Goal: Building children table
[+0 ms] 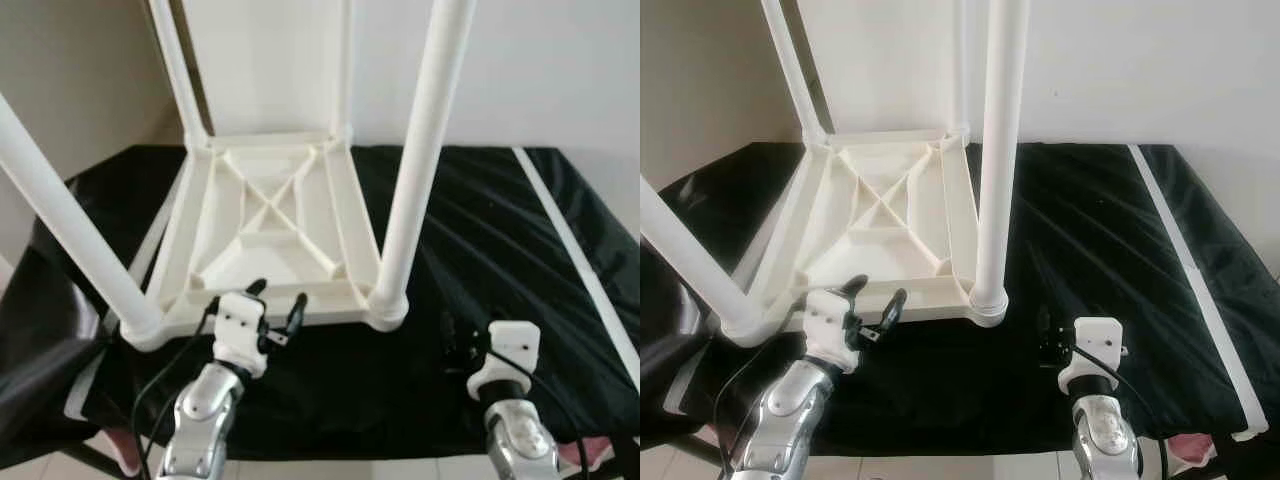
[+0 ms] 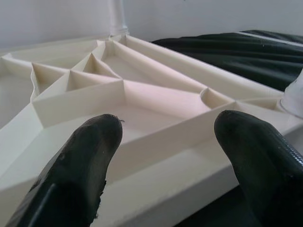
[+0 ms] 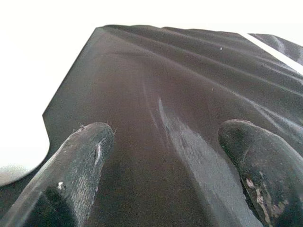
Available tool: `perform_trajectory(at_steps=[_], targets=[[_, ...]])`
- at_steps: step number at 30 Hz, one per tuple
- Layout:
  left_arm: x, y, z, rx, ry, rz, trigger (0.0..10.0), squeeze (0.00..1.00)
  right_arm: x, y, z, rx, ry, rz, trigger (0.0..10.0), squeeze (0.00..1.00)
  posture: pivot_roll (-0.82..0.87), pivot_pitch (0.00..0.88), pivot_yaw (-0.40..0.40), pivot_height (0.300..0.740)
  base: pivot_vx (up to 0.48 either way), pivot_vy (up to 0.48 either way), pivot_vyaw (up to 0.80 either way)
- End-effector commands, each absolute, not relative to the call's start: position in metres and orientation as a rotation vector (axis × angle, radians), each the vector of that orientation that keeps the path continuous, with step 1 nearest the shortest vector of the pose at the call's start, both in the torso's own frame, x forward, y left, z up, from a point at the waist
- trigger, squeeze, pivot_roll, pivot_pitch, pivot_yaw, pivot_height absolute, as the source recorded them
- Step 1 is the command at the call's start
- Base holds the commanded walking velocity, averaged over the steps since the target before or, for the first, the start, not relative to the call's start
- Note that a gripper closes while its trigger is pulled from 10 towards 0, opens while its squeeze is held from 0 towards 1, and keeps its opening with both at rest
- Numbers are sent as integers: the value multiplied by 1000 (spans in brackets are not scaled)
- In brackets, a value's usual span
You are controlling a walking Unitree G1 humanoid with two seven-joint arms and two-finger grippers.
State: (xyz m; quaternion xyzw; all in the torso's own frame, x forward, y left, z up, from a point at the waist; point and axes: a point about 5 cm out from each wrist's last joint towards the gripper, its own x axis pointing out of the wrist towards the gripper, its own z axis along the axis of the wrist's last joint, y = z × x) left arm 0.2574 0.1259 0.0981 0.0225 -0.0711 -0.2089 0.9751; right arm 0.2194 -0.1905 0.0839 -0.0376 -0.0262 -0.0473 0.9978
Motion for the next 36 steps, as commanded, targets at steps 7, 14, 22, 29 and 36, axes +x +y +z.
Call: perform_trajectory(at_steps=[7,14,22,29,36], targets=[[253,130,96,54,-124,-418,10000,0,215,-189,78,-61,-35,-99,10000,0,-19,6,14,740,0,426,0],[252,130,95,59,-116,-420,10000,0,213,-188,76,-61,-26,-102,10000,0,-20,13,13,740,0,475,0],[250,129,95,78,-120,-435,10000,0,211,-189,75,-64,-21,-104,10000,0,-20,19,9,740,0,322,0],[241,120,92,100,-109,-571,10000,0,210,-191,74,-55,-18,-109,10000,0,-17,22,6,740,0,0,0],[232,117,88,157,-80,-693,10000,0,211,-191,74,-37,-18,-111,10000,0,-10,28,4,740,0,0,0]])
